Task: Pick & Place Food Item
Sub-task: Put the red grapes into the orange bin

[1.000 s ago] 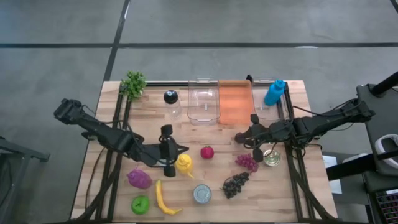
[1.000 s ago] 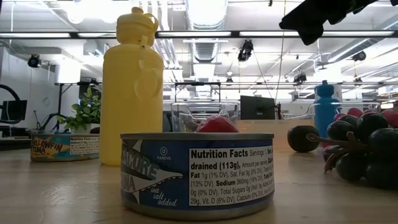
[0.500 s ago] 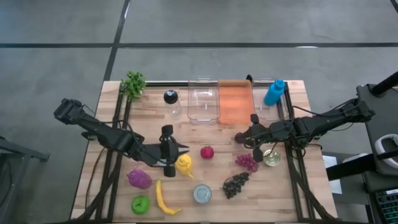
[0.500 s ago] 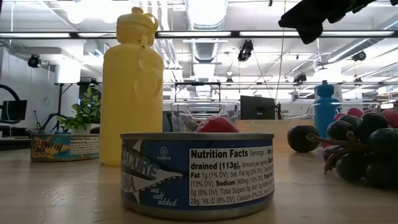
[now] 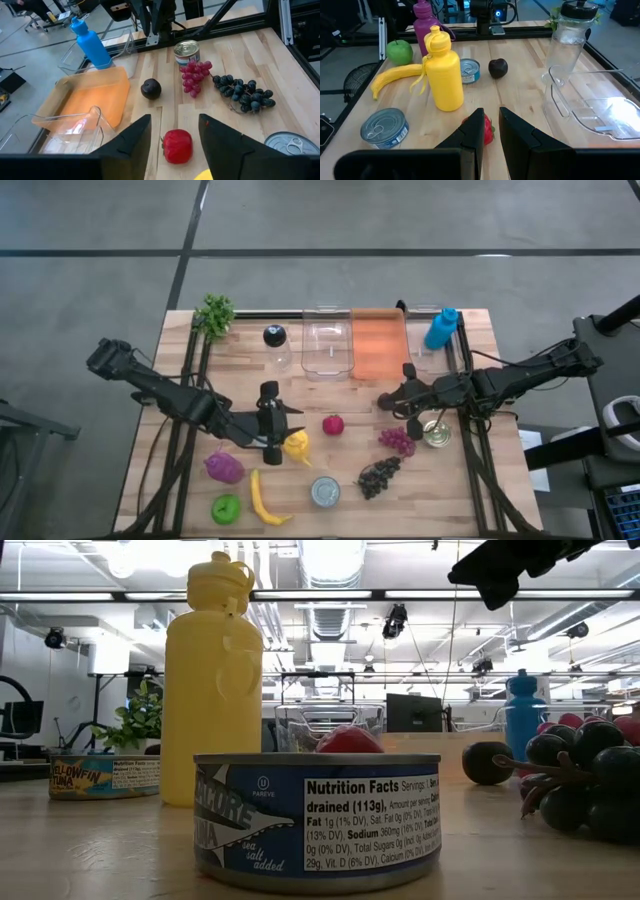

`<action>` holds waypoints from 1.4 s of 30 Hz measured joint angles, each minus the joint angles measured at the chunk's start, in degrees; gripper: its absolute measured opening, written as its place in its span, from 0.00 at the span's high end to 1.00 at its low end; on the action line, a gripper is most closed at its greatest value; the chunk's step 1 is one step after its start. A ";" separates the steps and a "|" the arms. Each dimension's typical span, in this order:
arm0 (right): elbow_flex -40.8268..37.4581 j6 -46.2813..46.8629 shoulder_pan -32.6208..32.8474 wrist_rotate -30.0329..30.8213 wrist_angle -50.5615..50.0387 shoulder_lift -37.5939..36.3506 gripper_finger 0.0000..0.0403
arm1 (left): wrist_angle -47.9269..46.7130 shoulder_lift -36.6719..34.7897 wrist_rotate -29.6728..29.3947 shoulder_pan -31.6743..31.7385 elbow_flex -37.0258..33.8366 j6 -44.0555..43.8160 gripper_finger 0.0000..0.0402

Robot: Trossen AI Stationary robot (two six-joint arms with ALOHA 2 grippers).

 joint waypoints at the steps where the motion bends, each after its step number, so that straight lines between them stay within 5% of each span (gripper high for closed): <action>1: 0.00 0.00 0.00 0.00 0.00 0.00 0.87 | 0.00 0.00 -0.02 0.00 0.00 0.00 0.56; 25: 0.00 0.81 0.00 -3.27 -9.70 0.48 0.47 | 0.02 0.00 0.09 0.02 0.02 1.51 0.56; 34: -0.02 3.36 -0.04 -3.72 -18.43 0.57 0.43 | 0.02 0.00 -0.09 0.04 0.02 1.51 0.59; 42: -0.09 6.60 0.02 -14.54 -25.50 2.64 0.44 | 0.05 -0.02 -0.09 0.04 0.02 1.51 0.58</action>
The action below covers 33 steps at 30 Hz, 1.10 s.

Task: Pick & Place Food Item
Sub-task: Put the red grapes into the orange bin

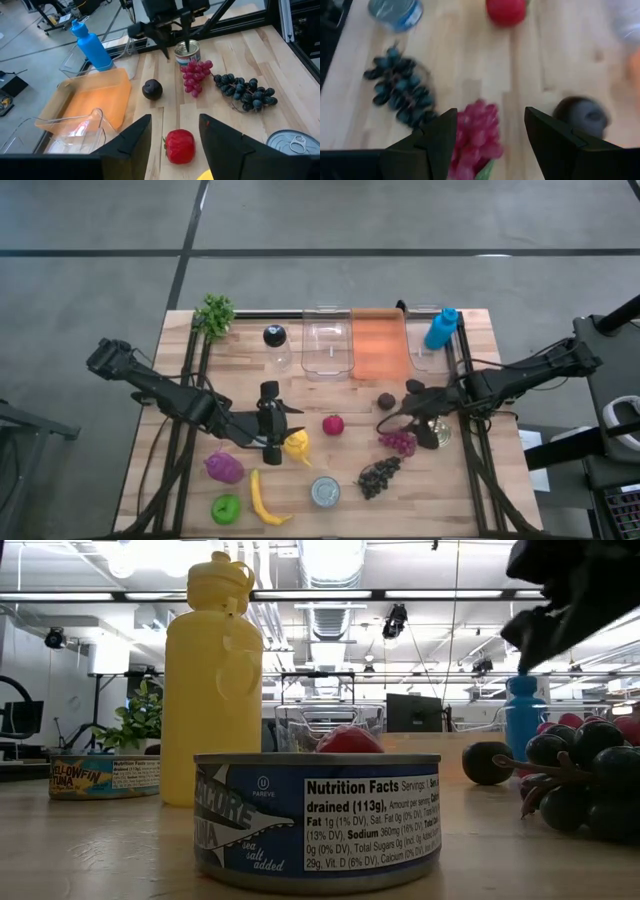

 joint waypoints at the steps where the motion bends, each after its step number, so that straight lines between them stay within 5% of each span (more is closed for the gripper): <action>1: -0.13 -0.03 0.12 -0.91 -0.24 0.66 0.45 | 0.01 0.00 0.00 0.02 0.00 -0.02 0.58; 25: -0.61 -4.29 0.22 -2.16 2.39 14.85 0.57 | 0.01 0.00 0.00 0.07 0.00 -0.02 0.61; 33: -0.61 -5.38 0.22 -2.39 2.33 14.50 0.74 | -0.01 0.00 0.00 0.07 0.00 -0.02 0.60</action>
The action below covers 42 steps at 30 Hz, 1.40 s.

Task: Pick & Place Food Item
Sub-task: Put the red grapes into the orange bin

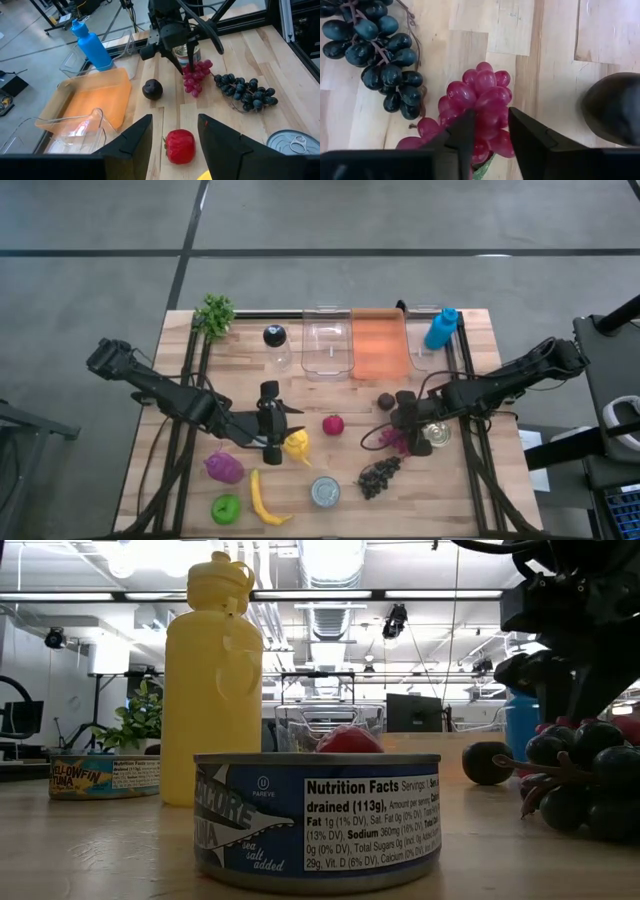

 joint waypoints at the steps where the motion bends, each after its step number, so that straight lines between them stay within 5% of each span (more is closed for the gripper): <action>1: 0.00 0.00 0.00 -0.12 -0.02 0.00 0.78 | 0.00 0.00 0.00 0.00 0.00 0.00 0.60; 7: 0.00 -0.01 0.00 -0.20 0.02 -0.04 0.96 | 0.00 0.00 0.01 0.00 0.02 0.00 0.62; 42: 14.58 -1.24 0.66 6.50 -7.81 -2.64 0.98 | 1.62 -0.02 -0.72 0.04 0.02 1.38 0.67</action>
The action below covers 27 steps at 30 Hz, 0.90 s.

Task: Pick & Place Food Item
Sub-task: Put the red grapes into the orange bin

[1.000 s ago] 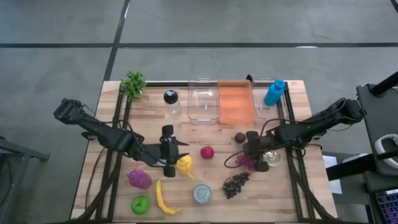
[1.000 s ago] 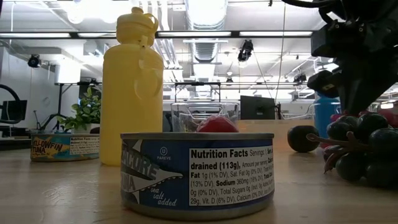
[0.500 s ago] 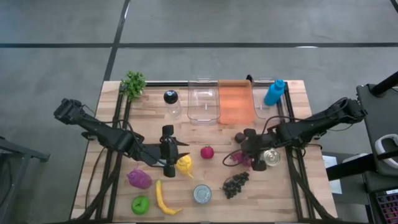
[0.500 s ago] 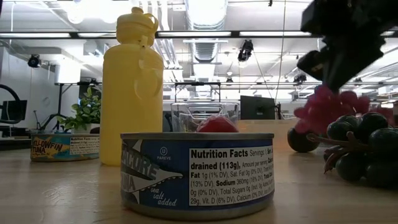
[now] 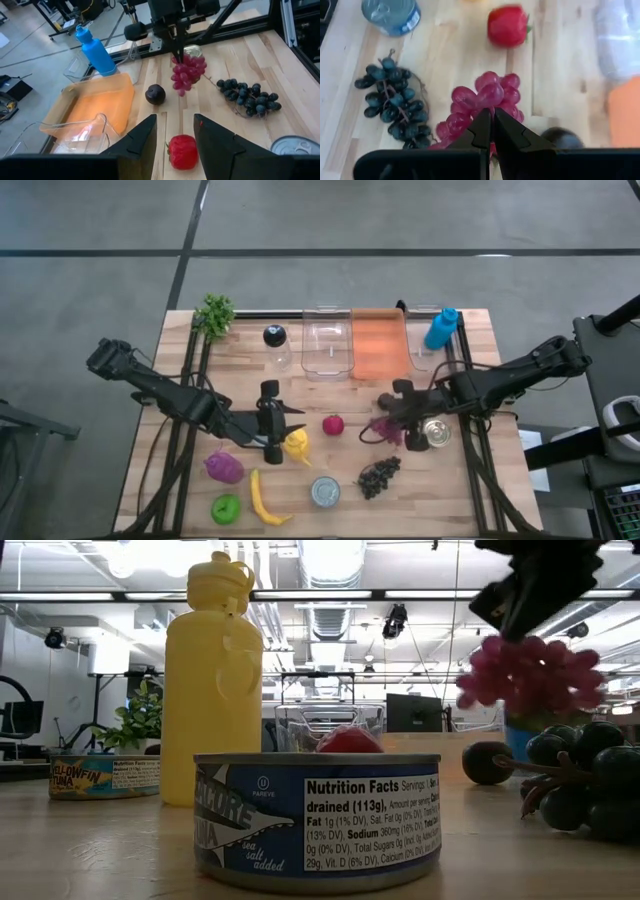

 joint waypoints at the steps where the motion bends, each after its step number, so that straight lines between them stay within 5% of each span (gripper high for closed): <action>1: 0.75 -0.63 0.00 0.25 0.09 -0.02 0.98 | 0.01 0.00 -0.10 0.00 0.00 -0.02 0.67; 8: 7.00 -4.83 -0.04 5.13 -1.54 0.00 0.98 | 1.09 0.00 -0.15 0.01 0.00 0.03 0.68; 18: 16.77 -11.18 -2.56 19.69 -1.58 0.02 0.98 | 4.52 -0.02 -1.44 0.07 0.00 0.13 0.68; 27: 20.47 -14.61 -11.43 27.59 -1.63 0.02 0.98 | 4.72 -0.02 -1.44 0.07 0.02 -0.04 0.69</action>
